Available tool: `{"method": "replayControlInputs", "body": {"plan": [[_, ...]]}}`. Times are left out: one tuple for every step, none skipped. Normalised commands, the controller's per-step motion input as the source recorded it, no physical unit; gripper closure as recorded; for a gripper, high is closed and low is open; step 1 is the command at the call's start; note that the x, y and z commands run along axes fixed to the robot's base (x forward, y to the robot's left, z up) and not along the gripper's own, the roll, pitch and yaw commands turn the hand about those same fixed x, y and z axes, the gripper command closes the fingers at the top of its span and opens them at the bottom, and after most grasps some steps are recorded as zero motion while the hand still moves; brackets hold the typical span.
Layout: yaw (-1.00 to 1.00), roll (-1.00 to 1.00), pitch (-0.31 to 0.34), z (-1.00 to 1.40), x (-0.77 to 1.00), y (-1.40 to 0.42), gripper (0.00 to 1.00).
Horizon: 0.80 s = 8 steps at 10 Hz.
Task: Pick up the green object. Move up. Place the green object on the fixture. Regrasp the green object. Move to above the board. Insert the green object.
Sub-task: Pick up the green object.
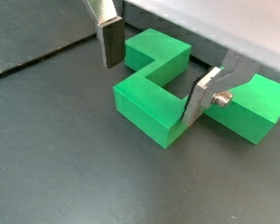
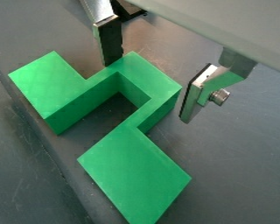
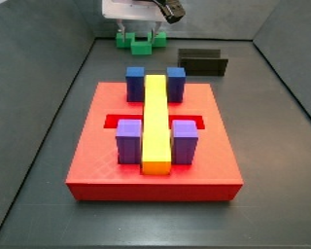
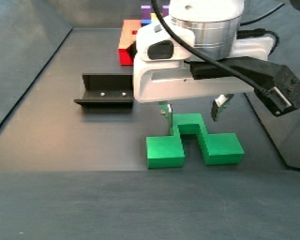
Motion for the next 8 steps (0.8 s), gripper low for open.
{"method": "replayControlInputs", "body": {"plan": [[0.00, -0.03, -0.056, -0.16, 0.00, 0.00, 0.00], [0.00, -0.06, -0.066, -0.18, 0.04, 0.00, 0.00], [0.00, -0.06, -0.057, -0.17, 0.10, 0.00, 0.00], [0.00, -0.07, -0.067, -0.18, 0.03, 0.01, 0.00], [0.00, -0.04, -0.056, -0.16, 0.00, 0.01, 0.00], [-0.01, 0.00, 0.000, -0.15, 0.00, 0.00, 0.00], [-0.13, 0.00, 0.000, -0.17, 0.00, 0.00, 0.00], [-0.07, 0.00, -0.019, -0.17, 0.00, 0.00, 0.00]]}}
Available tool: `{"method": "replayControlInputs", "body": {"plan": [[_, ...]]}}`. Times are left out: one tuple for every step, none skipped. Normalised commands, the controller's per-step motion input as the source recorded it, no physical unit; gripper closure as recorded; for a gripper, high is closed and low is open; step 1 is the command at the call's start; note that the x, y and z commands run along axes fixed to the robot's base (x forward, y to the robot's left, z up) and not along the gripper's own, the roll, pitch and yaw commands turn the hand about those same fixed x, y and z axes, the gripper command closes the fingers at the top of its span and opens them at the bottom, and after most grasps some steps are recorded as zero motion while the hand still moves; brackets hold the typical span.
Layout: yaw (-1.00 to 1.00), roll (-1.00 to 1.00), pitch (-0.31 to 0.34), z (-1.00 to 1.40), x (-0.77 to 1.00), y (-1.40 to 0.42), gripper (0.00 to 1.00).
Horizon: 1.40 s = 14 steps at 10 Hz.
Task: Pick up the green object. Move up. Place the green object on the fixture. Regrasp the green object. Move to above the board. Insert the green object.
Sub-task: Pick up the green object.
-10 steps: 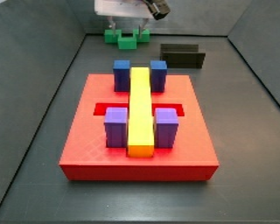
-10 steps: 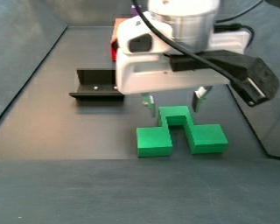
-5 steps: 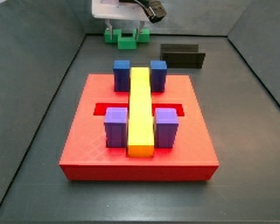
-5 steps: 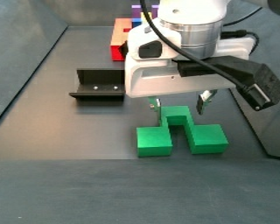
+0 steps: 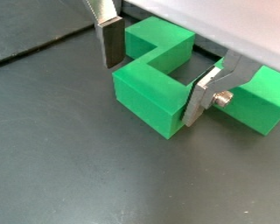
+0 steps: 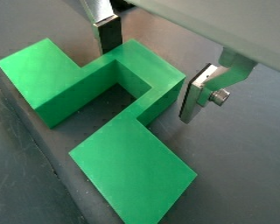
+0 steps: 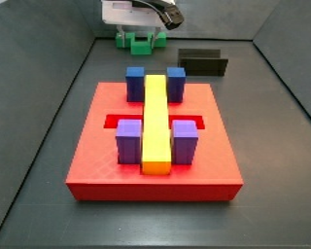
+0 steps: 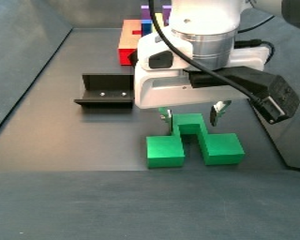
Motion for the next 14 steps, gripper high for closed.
{"method": "replayControlInputs", "body": {"plan": [[0.00, 0.00, -0.033, -0.13, 0.00, 0.00, 0.00], [0.00, 0.00, 0.023, 0.00, 0.02, 0.00, 0.00], [0.00, 0.01, 0.000, 0.00, 0.00, -0.01, 0.00], [0.00, 0.07, 0.000, 0.00, 0.00, -0.12, 0.00], [0.00, 0.07, 0.000, 0.00, 0.00, -0.13, 0.00], [0.00, 0.04, 0.000, -0.03, -0.02, 0.00, 0.00], [0.00, 0.11, 0.019, -0.06, 0.00, 0.02, 0.00], [0.00, 0.04, 0.000, 0.00, 0.00, 0.00, 0.00], [0.00, 0.00, 0.000, 0.00, 0.00, 0.00, 0.00], [0.00, 0.00, 0.000, 0.00, 0.00, 0.00, 1.00], [0.00, 0.00, 0.000, 0.00, 0.00, 0.00, 1.00], [0.00, 0.00, 0.000, 0.00, 0.00, 0.00, 1.00], [0.00, 0.00, 0.000, 0.00, 0.00, 0.00, 1.00], [0.00, 0.00, 0.000, 0.00, 0.00, 0.00, 1.00]]}}
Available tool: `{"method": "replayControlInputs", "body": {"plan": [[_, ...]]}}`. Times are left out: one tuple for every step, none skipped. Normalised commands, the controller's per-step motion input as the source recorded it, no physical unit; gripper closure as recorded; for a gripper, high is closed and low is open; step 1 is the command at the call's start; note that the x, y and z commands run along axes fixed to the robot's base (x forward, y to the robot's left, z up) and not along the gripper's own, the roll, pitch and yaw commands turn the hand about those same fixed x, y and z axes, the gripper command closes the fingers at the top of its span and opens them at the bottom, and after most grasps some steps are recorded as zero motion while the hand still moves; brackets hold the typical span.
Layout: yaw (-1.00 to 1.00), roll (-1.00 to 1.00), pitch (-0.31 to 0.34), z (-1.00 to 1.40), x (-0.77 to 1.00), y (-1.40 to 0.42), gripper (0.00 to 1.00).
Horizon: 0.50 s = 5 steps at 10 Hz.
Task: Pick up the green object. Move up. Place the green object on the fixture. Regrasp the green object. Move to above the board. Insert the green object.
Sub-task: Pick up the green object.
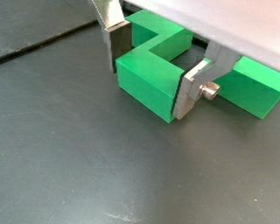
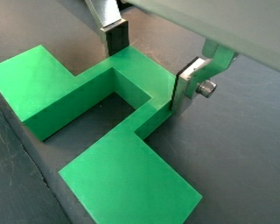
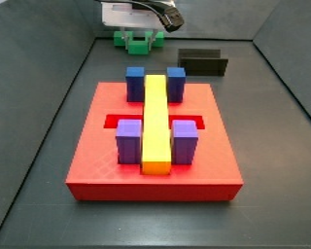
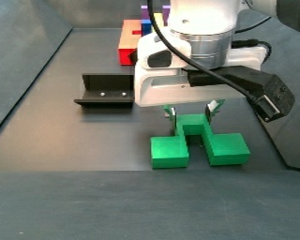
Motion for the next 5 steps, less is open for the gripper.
{"method": "replayControlInputs", "body": {"plan": [[0.00, 0.00, 0.000, 0.00, 0.00, 0.00, 1.00], [0.00, 0.00, 0.000, 0.00, 0.00, 0.00, 1.00], [0.00, 0.00, 0.000, 0.00, 0.00, 0.00, 1.00], [0.00, 0.00, 0.000, 0.00, 0.00, 0.00, 1.00], [0.00, 0.00, 0.000, 0.00, 0.00, 0.00, 1.00]]}}
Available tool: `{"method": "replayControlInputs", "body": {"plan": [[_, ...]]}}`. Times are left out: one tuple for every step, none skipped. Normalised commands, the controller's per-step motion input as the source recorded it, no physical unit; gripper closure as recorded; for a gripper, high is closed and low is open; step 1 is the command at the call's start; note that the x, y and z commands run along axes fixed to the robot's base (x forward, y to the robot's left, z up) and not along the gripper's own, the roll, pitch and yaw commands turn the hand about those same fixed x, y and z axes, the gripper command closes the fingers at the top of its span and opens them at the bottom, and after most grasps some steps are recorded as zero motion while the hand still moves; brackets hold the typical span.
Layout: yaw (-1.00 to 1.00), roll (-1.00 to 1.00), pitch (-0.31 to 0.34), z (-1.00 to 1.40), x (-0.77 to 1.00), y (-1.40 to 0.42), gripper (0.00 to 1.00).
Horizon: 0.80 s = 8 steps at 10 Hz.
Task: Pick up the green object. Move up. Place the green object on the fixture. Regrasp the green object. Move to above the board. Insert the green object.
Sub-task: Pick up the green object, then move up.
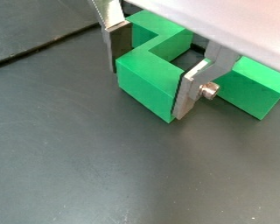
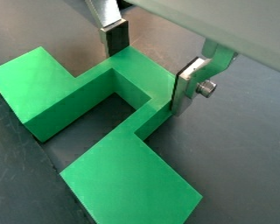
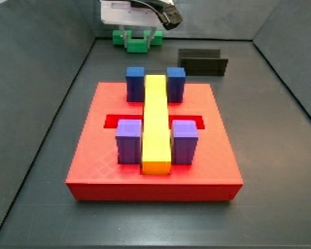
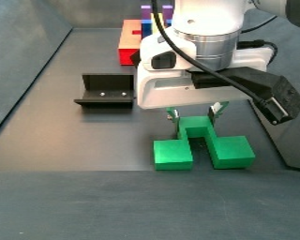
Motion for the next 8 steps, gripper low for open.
{"method": "replayControlInputs", "body": {"plan": [[0.00, 0.00, 0.000, 0.00, 0.00, 0.00, 1.00], [0.00, 0.00, 0.000, 0.00, 0.00, 0.00, 1.00], [0.00, 0.00, 0.000, 0.00, 0.00, 0.00, 1.00], [0.00, 0.00, 0.000, 0.00, 0.00, 0.00, 1.00], [0.00, 0.00, 0.000, 0.00, 0.00, 0.00, 1.00], [0.00, 0.00, 0.000, 0.00, 0.00, 0.00, 1.00], [0.00, 0.00, 0.000, 0.83, 0.00, 0.00, 1.00], [0.04, 0.00, 0.019, 0.81, 0.03, -0.02, 1.00]]}}
